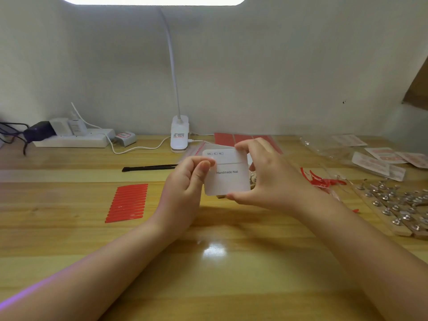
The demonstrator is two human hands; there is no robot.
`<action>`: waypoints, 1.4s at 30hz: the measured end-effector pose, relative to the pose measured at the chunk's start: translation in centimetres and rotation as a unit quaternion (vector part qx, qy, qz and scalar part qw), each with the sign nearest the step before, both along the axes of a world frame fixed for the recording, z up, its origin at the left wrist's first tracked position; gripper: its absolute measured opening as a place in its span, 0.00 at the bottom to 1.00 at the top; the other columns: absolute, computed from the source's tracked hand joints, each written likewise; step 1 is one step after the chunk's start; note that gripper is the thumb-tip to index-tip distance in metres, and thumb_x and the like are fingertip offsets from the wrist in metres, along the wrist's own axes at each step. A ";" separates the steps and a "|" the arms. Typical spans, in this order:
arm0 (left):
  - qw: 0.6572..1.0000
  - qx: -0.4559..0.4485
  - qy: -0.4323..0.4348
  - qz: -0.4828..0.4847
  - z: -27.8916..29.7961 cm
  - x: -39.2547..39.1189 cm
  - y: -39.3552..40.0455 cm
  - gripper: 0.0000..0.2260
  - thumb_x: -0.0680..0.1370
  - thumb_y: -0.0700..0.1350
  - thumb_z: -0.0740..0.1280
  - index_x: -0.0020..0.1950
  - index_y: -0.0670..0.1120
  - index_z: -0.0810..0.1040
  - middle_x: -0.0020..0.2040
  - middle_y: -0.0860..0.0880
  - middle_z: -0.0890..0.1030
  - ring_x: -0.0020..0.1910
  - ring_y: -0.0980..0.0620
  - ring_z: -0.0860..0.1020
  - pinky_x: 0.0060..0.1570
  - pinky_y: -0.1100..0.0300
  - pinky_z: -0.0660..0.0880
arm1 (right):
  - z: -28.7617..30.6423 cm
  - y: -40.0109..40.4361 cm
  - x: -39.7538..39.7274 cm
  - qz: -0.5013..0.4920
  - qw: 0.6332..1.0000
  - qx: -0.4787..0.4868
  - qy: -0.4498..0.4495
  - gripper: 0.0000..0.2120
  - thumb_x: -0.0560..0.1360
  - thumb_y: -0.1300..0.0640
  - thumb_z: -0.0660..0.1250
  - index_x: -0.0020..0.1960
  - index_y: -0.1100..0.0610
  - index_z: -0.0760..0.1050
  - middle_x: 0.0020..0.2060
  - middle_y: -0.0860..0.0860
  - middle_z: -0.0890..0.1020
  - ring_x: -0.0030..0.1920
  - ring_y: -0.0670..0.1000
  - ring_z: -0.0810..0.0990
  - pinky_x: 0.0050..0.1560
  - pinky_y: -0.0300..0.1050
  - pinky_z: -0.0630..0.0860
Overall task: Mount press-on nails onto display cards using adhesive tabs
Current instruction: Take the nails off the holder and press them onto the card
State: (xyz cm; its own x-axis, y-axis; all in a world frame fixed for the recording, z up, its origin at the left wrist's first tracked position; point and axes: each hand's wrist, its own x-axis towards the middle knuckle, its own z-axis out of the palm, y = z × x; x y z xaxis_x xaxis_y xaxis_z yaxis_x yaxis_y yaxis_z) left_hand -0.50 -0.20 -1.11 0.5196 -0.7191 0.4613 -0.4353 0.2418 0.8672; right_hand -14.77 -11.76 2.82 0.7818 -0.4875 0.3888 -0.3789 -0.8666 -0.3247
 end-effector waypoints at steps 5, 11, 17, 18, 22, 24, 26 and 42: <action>0.998 -0.051 0.045 0.008 0.4 0.4 0.0 0.13 0.77 0.57 0.59 0.52 0.55 0.79 0.49 0.58 0.83 0.49 0.60 0.79 0.47 0.68 0.73 | 0.0 0.8 0.5 0.019 0.940 0.311 -0.137 0.52 0.59 0.51 0.83 0.74 0.49 0.56 0.57 0.40 0.73 0.45 0.40 0.82 0.37 0.30 0.76; 0.997 -0.062 0.049 -0.010 0.7 0.4 0.1 0.15 0.75 0.61 0.60 0.51 0.55 0.80 0.48 0.57 0.83 0.50 0.56 0.80 0.48 0.64 0.76 | 0.2 1.3 1.1 0.108 0.774 0.589 -0.204 0.18 0.71 0.62 0.73 0.60 0.58 0.74 0.50 0.56 0.85 0.49 0.55 0.85 0.40 0.47 0.82; 0.997 -0.064 -0.028 0.039 1.3 0.5 0.2 0.10 0.79 0.57 0.57 0.51 0.58 0.78 0.47 0.60 0.82 0.46 0.58 0.80 0.44 0.65 0.76 | 0.2 1.8 1.3 0.044 0.789 0.560 -0.248 0.09 0.78 0.67 0.64 0.54 0.56 0.77 0.54 0.62 0.81 0.37 0.53 0.82 0.27 0.41 0.77; 0.994 -0.069 -0.058 0.056 1.5 0.6 0.3 0.09 0.80 0.56 0.57 0.51 0.60 0.77 0.47 0.61 0.82 0.47 0.59 0.80 0.45 0.65 0.76 | 0.5 1.9 1.2 0.048 0.790 0.556 -0.254 0.09 0.78 0.67 0.63 0.54 0.56 0.77 0.53 0.61 0.81 0.35 0.51 0.82 0.26 0.41 0.76; 0.963 -0.093 -0.228 0.109 2.6 1.4 0.7 0.10 0.81 0.50 0.61 0.59 0.54 0.78 0.52 0.55 0.80 0.52 0.57 0.78 0.52 0.64 0.74 | 1.5 2.3 0.7 0.056 0.801 0.533 -0.267 0.10 0.77 0.67 0.64 0.51 0.54 0.77 0.49 0.57 0.81 0.32 0.47 0.82 0.25 0.40 0.76; 0.904 -0.105 -0.390 0.139 2.8 1.5 0.8 0.13 0.80 0.47 0.63 0.60 0.43 0.80 0.52 0.46 0.80 0.50 0.45 0.79 0.50 0.51 0.76 | 1.9 2.6 0.6 0.056 0.819 0.509 -0.260 0.11 0.76 0.67 0.64 0.50 0.52 0.77 0.46 0.55 0.81 0.32 0.46 0.82 0.25 0.40 0.75; 0.852 -0.115 -0.478 0.179 2.9 1.2 0.8 0.13 0.79 0.46 0.65 0.59 0.40 0.82 0.51 0.42 0.82 0.46 0.40 0.79 0.46 0.46 0.77 | 2.3 3.0 0.5 0.063 0.832 0.489 -0.254 0.10 0.76 0.66 0.65 0.49 0.52 0.78 0.42 0.53 0.81 0.32 0.45 0.81 0.26 0.40 0.75; 0.801 -0.077 -0.532 0.263 3.3 0.8 1.2 0.13 0.81 0.48 0.63 0.59 0.44 0.83 0.53 0.44 0.82 0.45 0.39 0.79 0.45 0.46 0.75 | 2.6 3.8 0.7 0.090 0.837 0.472 -0.264 0.10 0.76 0.66 0.66 0.49 0.53 0.80 0.39 0.52 0.83 0.35 0.48 0.83 0.26 0.41 0.75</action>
State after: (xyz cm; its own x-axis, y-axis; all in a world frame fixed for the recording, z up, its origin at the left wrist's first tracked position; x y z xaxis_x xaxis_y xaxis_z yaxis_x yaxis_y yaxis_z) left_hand 0.27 1.04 2.16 -0.0141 -0.4206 0.9072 -0.9851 -0.1498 -0.0848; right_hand -14.06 -7.96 5.47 0.7169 -0.6642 0.2117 0.1422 -0.1580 -0.9771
